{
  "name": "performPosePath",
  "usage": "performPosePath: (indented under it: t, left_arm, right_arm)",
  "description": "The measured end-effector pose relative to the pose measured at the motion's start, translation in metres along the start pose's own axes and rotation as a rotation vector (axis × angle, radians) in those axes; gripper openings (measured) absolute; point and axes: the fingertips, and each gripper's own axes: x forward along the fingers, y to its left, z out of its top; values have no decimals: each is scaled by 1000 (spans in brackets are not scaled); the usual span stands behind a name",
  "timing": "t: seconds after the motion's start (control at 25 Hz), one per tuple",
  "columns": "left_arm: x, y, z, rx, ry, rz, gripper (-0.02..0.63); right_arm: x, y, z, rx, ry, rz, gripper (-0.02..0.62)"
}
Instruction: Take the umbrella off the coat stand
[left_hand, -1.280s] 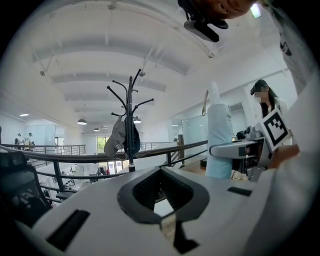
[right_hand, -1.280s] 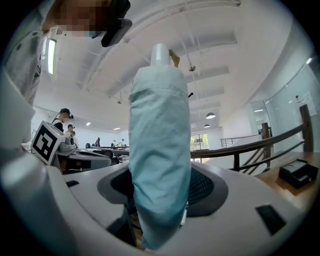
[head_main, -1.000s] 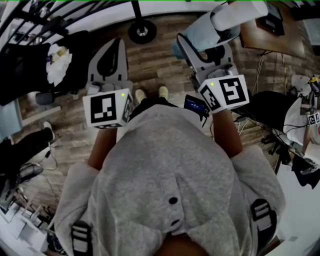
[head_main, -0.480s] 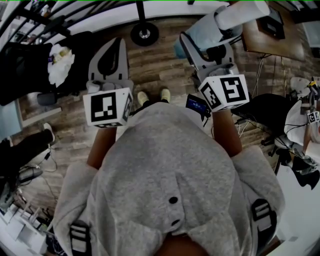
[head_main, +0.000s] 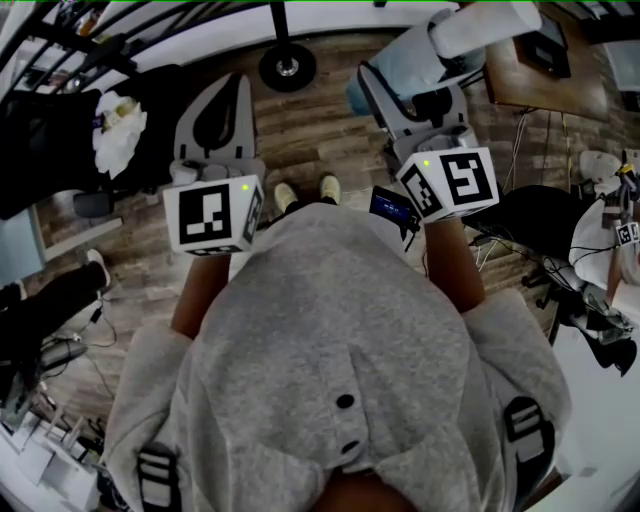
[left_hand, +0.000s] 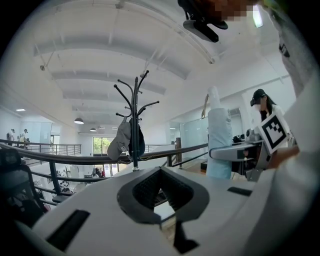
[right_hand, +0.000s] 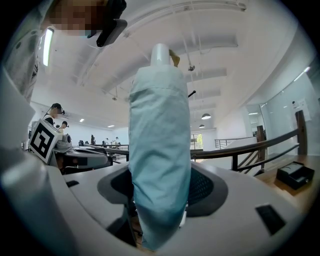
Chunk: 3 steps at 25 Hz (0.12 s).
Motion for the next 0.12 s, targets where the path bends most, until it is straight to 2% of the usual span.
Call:
performPosePath:
  t: [0.12]
  left_arm:
    - [-5,4,-2,1,-2,0,12]
  right_arm:
    - [1,7,0,3,-6,5,281]
